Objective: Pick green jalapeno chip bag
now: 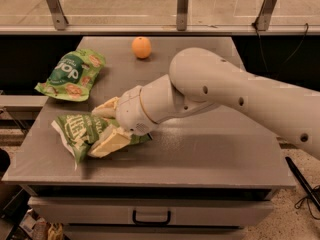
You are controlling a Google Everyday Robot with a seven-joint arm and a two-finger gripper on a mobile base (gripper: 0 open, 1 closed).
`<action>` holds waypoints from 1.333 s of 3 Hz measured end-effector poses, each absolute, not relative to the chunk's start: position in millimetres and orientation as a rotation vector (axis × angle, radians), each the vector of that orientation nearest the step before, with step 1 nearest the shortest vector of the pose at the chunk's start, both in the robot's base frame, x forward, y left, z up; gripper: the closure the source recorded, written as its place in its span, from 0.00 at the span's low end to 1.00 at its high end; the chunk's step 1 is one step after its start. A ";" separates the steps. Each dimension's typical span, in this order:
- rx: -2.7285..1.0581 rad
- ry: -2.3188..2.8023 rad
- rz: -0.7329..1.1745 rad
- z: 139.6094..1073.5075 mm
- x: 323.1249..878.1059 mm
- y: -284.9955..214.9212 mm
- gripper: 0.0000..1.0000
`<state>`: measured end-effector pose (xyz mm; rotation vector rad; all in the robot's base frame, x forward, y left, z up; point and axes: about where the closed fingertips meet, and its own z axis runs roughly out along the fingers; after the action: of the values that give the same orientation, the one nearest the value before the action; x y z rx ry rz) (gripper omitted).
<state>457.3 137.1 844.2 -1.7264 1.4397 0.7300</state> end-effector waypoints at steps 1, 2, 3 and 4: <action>-1.730 1.436 0.728 845.3 455.9 138.6 0.61; -1.735 1.432 0.726 846.5 454.4 140.0 0.85; -1.739 1.429 0.724 847.7 453.0 141.3 1.00; -1.739 1.428 0.723 847.9 452.9 141.4 1.00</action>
Offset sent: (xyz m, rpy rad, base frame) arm -0.0012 0.0013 0.0009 -0.0010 -0.0026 0.0028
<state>452.9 141.4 847.9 -1.7388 1.4282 0.7235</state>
